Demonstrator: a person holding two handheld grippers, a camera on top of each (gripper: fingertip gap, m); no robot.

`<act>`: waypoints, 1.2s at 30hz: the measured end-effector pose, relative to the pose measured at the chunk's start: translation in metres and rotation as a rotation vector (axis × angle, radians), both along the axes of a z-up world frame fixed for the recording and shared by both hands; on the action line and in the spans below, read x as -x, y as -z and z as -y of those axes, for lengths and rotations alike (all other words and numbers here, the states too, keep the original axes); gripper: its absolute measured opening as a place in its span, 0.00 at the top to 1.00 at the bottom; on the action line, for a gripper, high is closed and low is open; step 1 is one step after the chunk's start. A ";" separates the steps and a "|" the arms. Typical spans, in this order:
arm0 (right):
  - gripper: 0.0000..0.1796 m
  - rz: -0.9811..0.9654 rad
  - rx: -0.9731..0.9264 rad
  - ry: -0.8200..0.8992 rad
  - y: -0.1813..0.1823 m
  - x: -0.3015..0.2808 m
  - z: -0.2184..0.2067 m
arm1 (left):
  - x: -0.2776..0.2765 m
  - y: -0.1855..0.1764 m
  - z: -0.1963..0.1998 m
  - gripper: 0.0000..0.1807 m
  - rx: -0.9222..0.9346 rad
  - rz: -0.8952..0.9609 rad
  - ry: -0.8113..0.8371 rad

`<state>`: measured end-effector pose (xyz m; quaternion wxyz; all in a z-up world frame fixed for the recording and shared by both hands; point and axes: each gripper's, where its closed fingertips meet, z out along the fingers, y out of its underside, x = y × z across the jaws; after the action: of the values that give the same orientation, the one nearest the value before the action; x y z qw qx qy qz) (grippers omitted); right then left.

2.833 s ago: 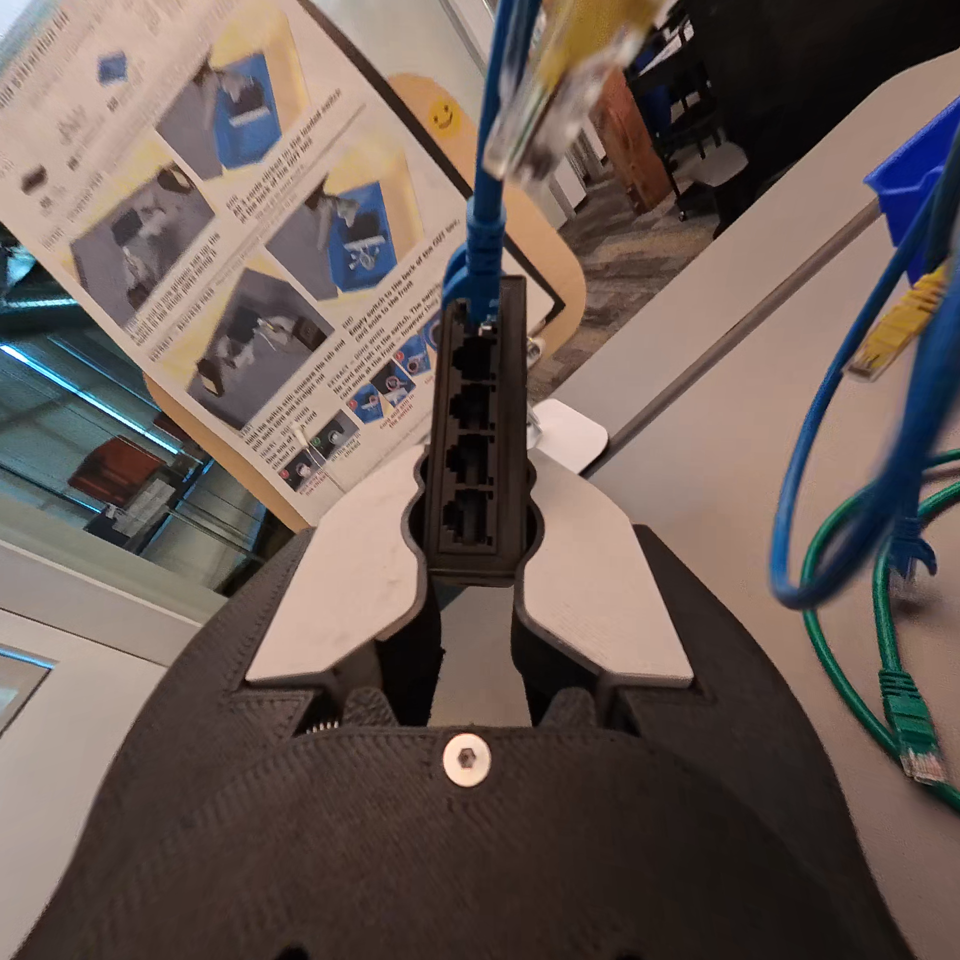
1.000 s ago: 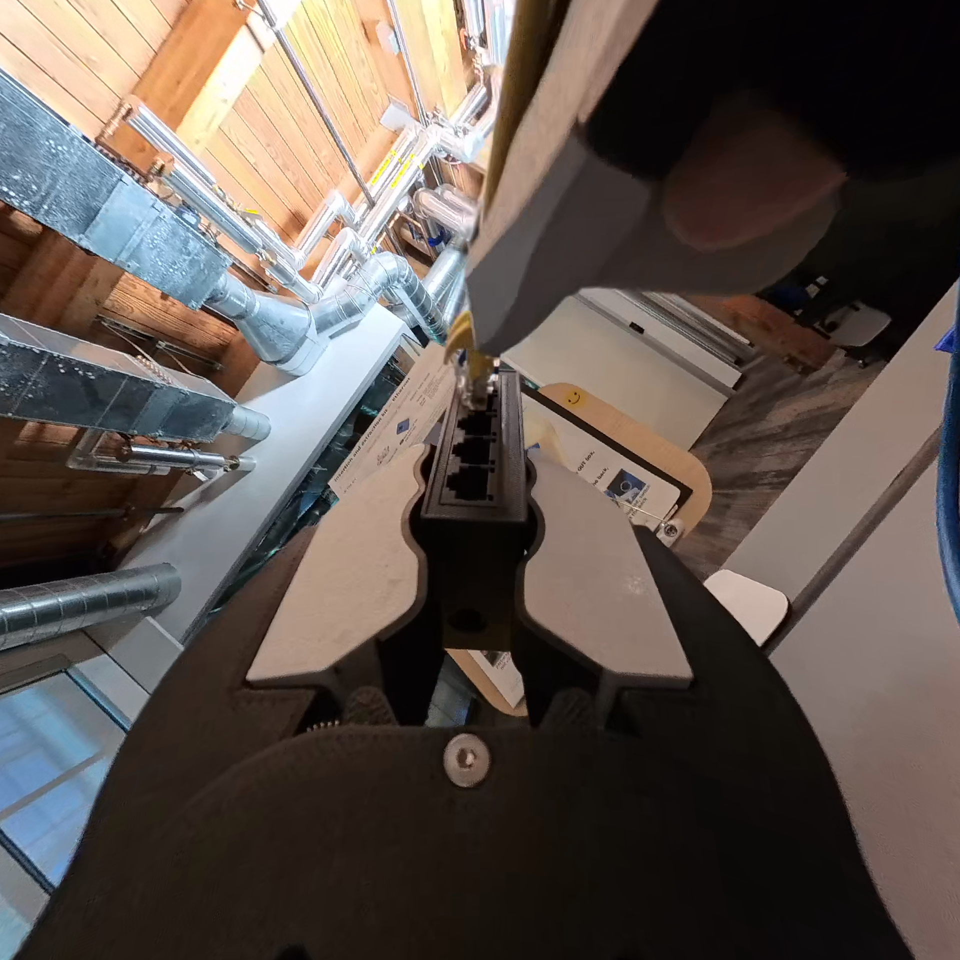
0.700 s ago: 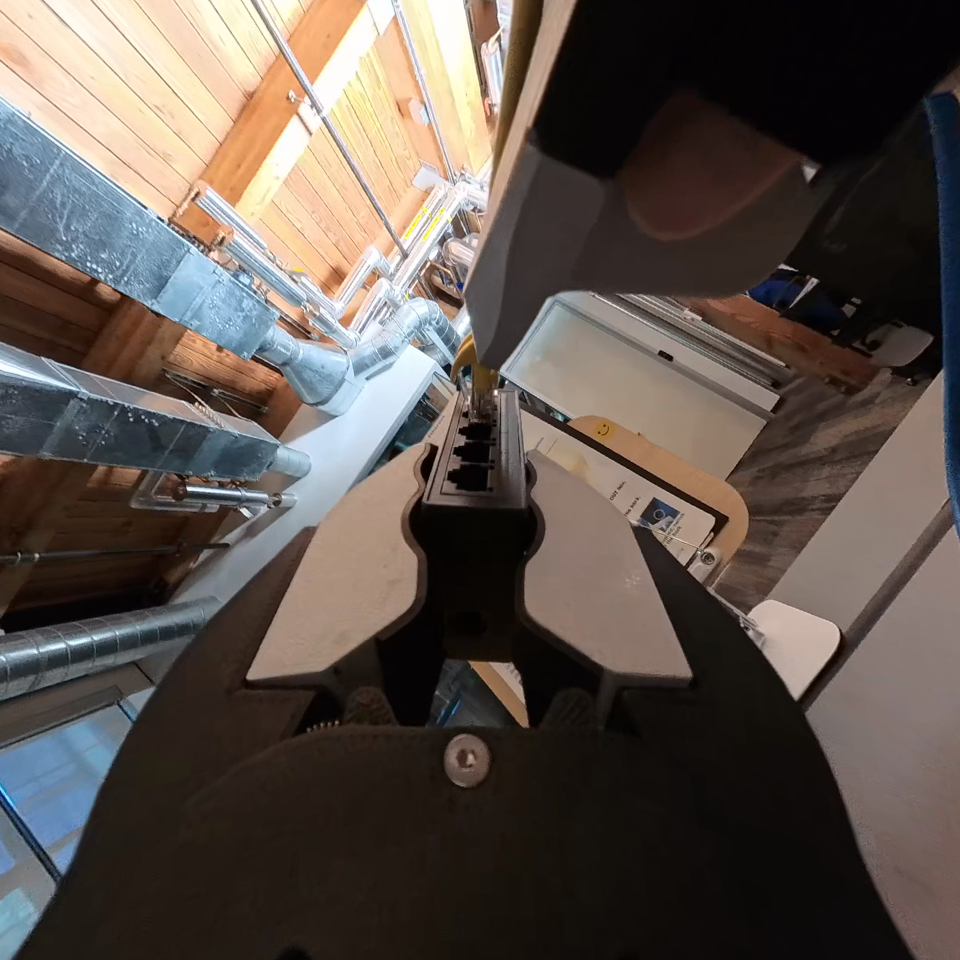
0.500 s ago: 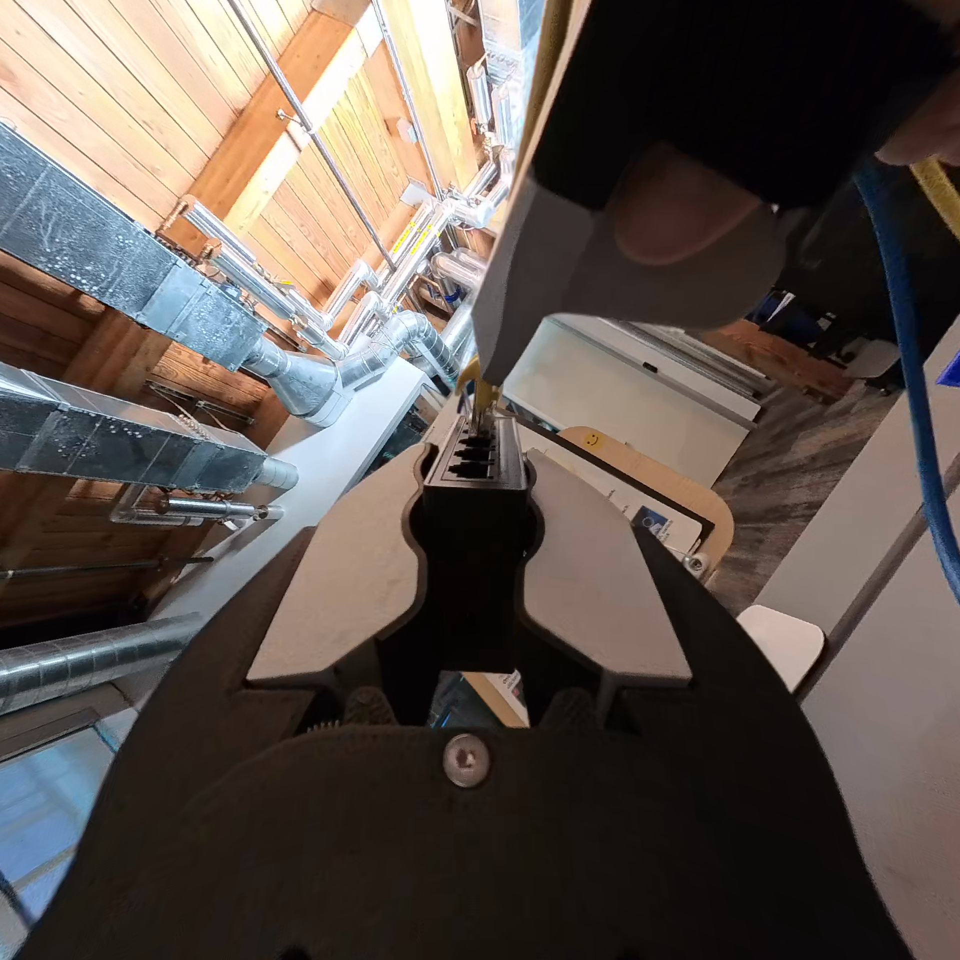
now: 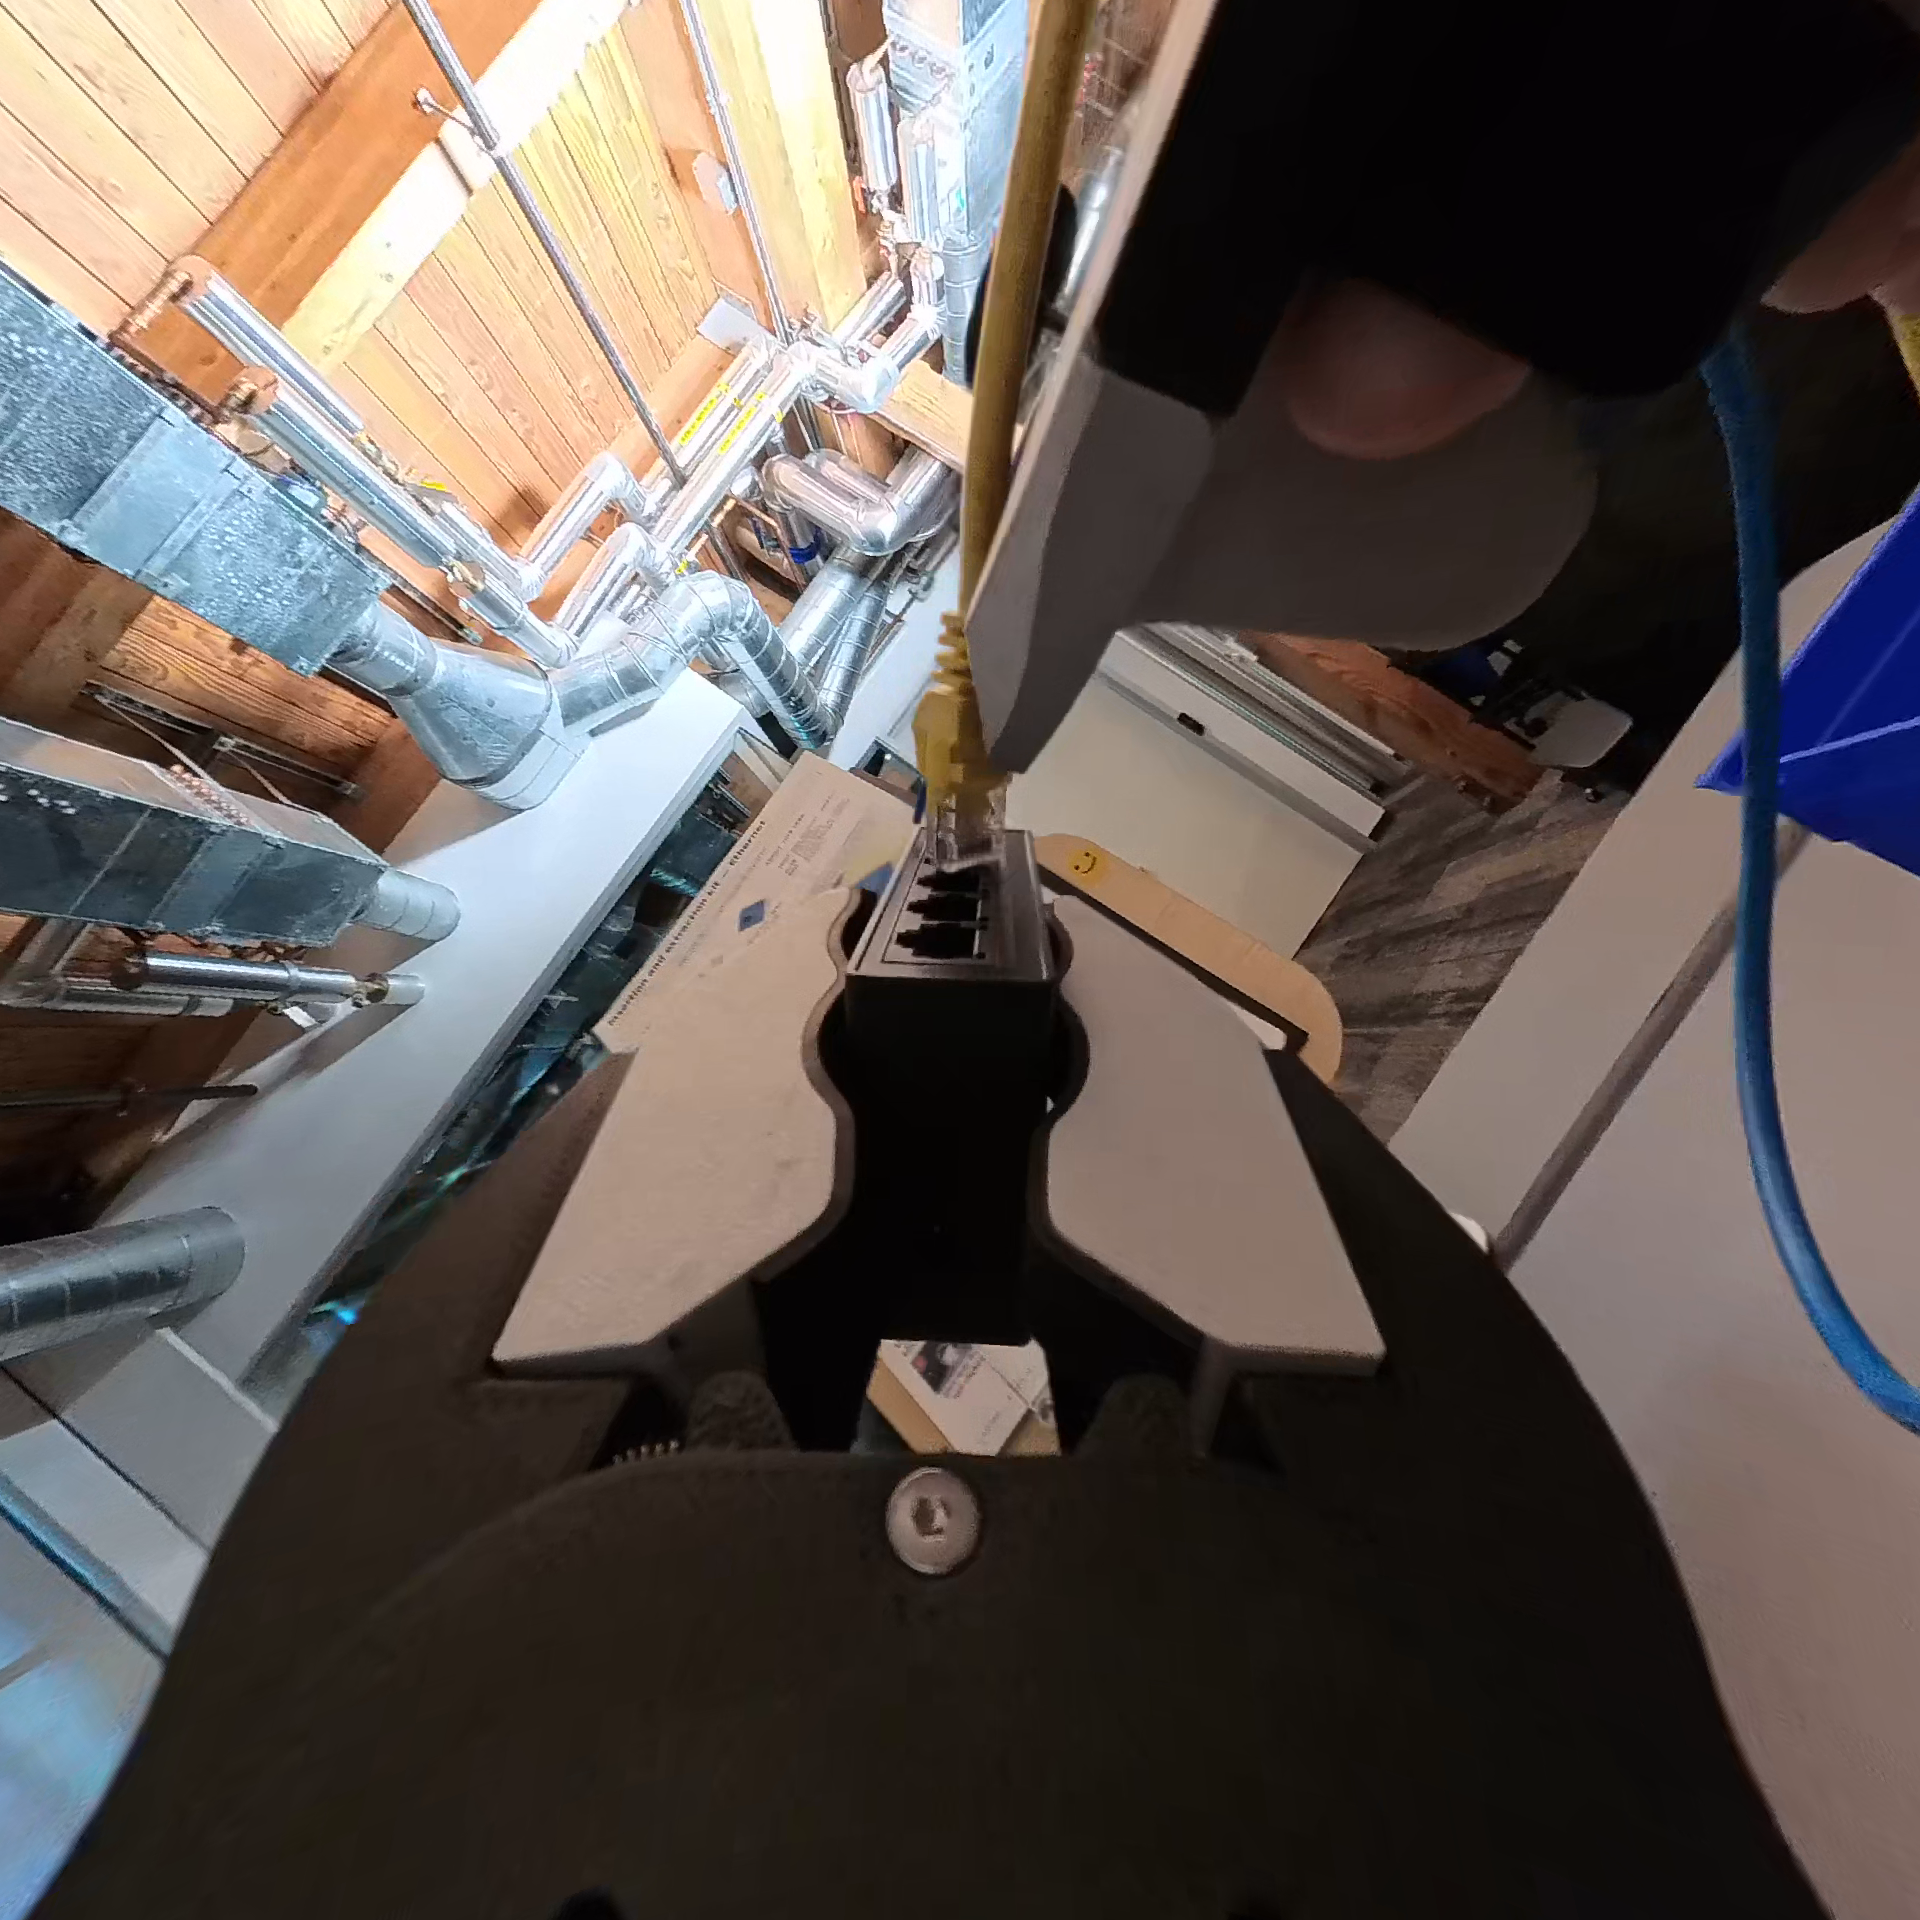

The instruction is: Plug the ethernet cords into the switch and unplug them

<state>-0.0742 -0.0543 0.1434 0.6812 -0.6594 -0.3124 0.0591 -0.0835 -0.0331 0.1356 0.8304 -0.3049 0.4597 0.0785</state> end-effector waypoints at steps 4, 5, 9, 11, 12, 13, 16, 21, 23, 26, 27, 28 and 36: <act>0.94 0.066 -0.032 0.016 0.001 -0.002 0.000 | 0.000 0.009 -0.012 0.84 0.108 -0.014 0.036; 0.94 0.087 -0.042 0.016 0.001 -0.002 0.000 | 0.002 0.009 -0.013 0.84 0.122 -0.002 0.055; 0.94 0.145 -0.088 -0.009 0.001 0.005 0.004 | 0.003 0.009 -0.006 0.84 0.105 -0.010 0.131; 0.95 0.203 -0.144 0.008 -0.001 0.006 0.006 | 0.000 0.011 -0.001 0.84 0.125 -0.019 0.171; 0.95 0.249 -0.170 0.007 0.000 0.008 0.007 | 0.000 0.010 0.002 0.84 0.127 -0.015 0.194; 0.95 0.293 -0.183 0.022 0.001 0.007 0.006 | 0.000 0.009 0.004 0.84 0.128 -0.005 0.212; 0.95 0.364 -0.209 0.035 0.004 0.007 0.008 | 0.001 0.006 0.009 0.84 0.160 0.012 0.262; 0.95 0.369 -0.227 -0.025 0.003 0.014 0.016 | 0.003 0.005 0.014 0.84 0.180 0.004 0.318; 0.95 0.382 -0.224 -0.047 0.005 0.015 0.018 | 0.003 0.007 0.016 0.84 0.183 -0.016 0.339; 0.95 0.398 -0.231 -0.064 0.006 0.016 0.020 | 0.002 0.010 0.020 0.84 0.178 -0.046 0.360; 0.95 0.416 -0.239 -0.066 0.007 0.016 0.020 | 0.002 0.010 0.021 0.84 0.171 -0.053 0.360; 0.95 0.430 -0.246 -0.069 0.007 0.016 0.021 | 0.002 0.010 0.023 0.84 0.169 -0.061 0.366; 0.95 0.415 -0.242 -0.126 0.010 0.015 0.026 | 0.000 0.011 0.031 0.75 0.160 -0.107 0.372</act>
<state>-0.0891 -0.0805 0.1339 0.6715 -0.5501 -0.4911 -0.0731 -0.0835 -0.0643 0.1242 0.7781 -0.2750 0.5564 -0.0969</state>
